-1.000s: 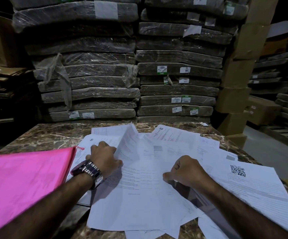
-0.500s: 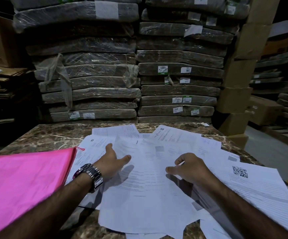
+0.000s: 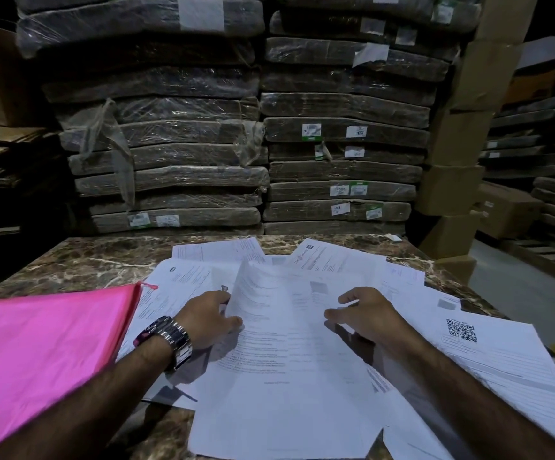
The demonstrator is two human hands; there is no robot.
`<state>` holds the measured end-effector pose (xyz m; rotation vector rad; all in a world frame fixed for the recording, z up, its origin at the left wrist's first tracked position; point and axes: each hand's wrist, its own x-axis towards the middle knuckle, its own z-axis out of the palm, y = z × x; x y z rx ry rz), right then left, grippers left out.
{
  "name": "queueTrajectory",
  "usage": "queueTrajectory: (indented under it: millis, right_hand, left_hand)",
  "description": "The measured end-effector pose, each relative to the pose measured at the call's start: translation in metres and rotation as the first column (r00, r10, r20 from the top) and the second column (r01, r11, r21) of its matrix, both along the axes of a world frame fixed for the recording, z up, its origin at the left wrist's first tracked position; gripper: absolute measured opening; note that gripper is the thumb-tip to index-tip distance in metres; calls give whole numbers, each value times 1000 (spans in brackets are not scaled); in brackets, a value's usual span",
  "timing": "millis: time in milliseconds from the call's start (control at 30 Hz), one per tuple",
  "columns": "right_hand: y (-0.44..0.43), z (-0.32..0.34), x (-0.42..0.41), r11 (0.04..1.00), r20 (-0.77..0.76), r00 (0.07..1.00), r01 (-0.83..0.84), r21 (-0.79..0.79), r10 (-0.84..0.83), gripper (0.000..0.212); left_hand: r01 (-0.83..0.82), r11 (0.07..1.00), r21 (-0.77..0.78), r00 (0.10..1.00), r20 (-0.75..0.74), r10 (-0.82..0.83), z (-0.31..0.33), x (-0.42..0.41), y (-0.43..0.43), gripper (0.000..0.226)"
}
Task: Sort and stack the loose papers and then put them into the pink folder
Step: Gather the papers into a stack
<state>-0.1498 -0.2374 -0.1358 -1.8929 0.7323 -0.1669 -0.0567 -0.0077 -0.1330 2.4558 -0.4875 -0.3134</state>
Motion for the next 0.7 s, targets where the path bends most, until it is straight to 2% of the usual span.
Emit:
queueTrajectory:
  millis: [100, 167, 233, 367, 467, 633, 700]
  right_hand:
    - [-1, -4, 1, 995, 67, 998, -23, 96, 17, 45]
    - [0, -1, -2, 975, 104, 994, -51, 218, 28, 34]
    - [1, 2, -5, 959, 115, 992, -80, 272, 50, 26]
    - [6, 8, 4, 914, 149, 988, -98, 394, 42, 32]
    - [9, 9, 9, 869, 178, 983, -126, 478, 44, 43]
    - [13, 4, -4, 814, 276, 955, -246, 525, 111, 33]
    - [13, -1, -6, 830, 263, 950, -279, 483, 166, 27]
  left_hand:
    - [-54, 997, -60, 998, -41, 52, 0, 7, 6, 25]
    - [-105, 989, -100, 993, -70, 98, -2, 11, 9, 27]
    - [-131, 986, -101, 990, -71, 124, -4, 12, 10, 28]
    - [-166, 978, -128, 984, -82, 157, -8, 13, 11, 33]
    - [-201, 960, -196, 976, -120, 180, -9, 14, 12, 28]
    - [-207, 955, -214, 976, -118, 186, -11, 16, 16, 38]
    - [-216, 952, -217, 973, -124, 192, -11, 18, 17, 40]
